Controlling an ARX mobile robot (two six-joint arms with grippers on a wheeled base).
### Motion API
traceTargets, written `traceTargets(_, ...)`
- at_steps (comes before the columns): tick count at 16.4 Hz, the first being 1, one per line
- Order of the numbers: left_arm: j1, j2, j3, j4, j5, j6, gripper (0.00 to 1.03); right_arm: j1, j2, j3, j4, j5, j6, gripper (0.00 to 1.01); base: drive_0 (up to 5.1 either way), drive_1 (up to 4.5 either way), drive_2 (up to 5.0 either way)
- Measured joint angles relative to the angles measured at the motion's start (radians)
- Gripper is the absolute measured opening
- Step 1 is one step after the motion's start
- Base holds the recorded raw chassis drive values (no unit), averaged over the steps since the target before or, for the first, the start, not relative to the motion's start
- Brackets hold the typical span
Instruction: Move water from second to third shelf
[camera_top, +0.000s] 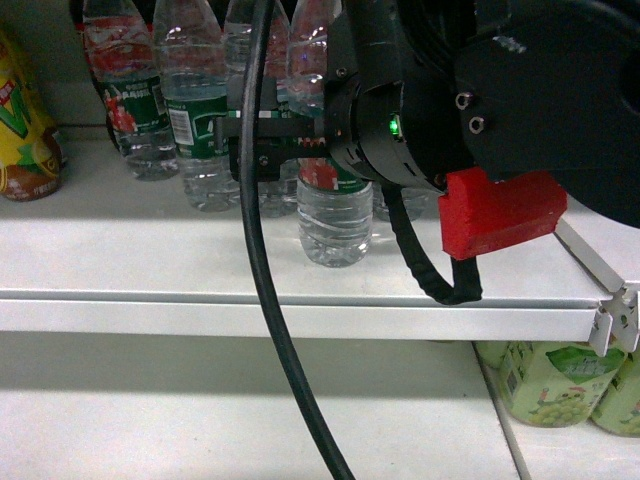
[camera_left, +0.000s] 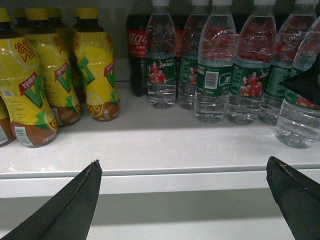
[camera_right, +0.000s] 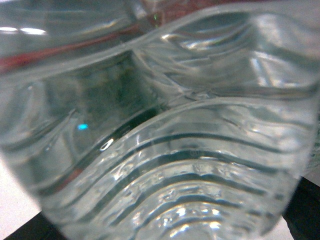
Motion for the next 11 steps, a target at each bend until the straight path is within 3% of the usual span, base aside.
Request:
traceTargets(2,0.000,0.000,0.000,0.000,0.000,0.000,0.98,0.002,0.015,0.010,0.000,0.021,-0.009,0.97,0.0,0.00,0.0)
traceTargets(5,0.000,0.000,0.000,0.000,0.000,0.000,0.98,0.002,0.026,0.015,0.000,0.037,-0.021,0.83,0.0,0.00,0.0)
traceTargets(9,0.000,0.000,0.000,0.000,0.000,0.000,0.98,0.006,0.028,0.016,0.014,0.043,-0.031,0.50,0.0,0.00,0.0)
traceTargets(11,0.000,0.000,0.000,0.000,0.000,0.000,0.98,0.007,0.018,-0.013,0.045,0.039,-0.032,0.40,0.0,0.00,0.0)
